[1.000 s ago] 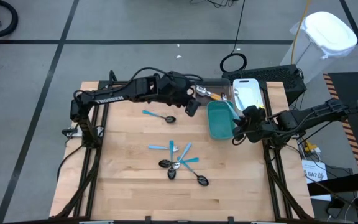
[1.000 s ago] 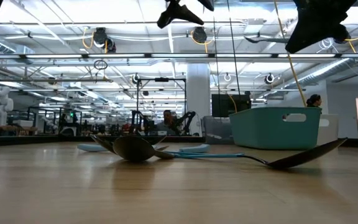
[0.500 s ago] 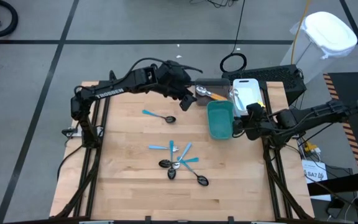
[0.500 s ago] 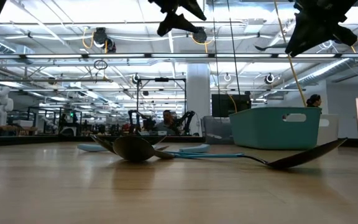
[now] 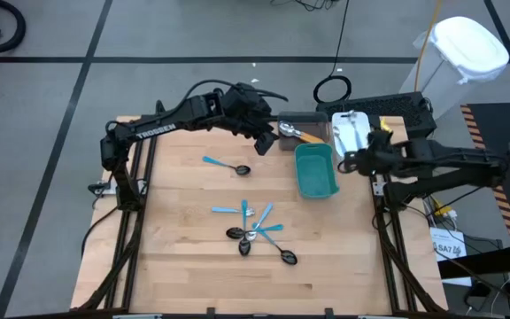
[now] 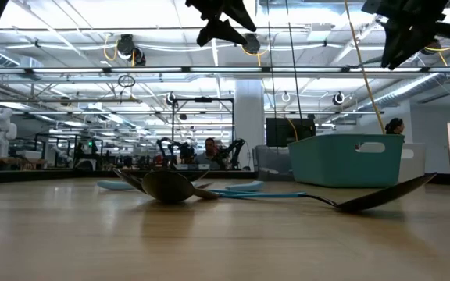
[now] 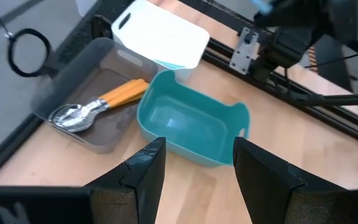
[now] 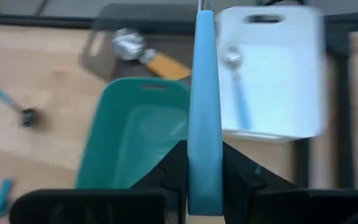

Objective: Sort silverware by color (type)
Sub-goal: Put the light blue spoon into the white bin

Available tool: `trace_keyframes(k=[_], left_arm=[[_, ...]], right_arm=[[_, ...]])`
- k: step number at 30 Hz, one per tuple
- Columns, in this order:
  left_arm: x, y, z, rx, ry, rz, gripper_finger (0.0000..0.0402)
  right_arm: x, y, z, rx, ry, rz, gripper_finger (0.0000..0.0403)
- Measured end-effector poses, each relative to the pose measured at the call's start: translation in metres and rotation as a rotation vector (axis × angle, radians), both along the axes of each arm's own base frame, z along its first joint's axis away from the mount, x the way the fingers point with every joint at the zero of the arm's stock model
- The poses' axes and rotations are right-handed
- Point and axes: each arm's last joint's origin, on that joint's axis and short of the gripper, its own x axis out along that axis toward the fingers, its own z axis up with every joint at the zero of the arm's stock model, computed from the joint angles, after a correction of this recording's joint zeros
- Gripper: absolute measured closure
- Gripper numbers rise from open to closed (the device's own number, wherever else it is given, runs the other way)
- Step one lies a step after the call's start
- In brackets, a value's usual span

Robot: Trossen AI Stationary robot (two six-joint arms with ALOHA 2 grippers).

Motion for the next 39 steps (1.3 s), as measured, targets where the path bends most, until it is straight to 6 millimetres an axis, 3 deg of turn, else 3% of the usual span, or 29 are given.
trace_keyframes(k=[9,20,31,39], left_arm=[[0.0,0.002,0.0,0.093,0.024,0.063,0.0215],[0.001,-0.023,-0.006,0.312,0.15,-0.187,0.0215],[-0.003,-0.046,-0.015,0.15,0.239,-0.196,0.0215],[0.009,-0.046,-0.02,0.138,0.13,-0.185,0.0215]], right_arm=[[-0.009,-0.014,0.014,0.003,0.086,0.002,0.0352],[-0.005,-0.022,0.01,0.088,0.089,-0.046,0.0352],[0.013,-0.033,0.001,0.19,0.15,-0.034,0.0352],[0.013,-0.057,-0.004,0.251,0.232,0.0,0.0352]])
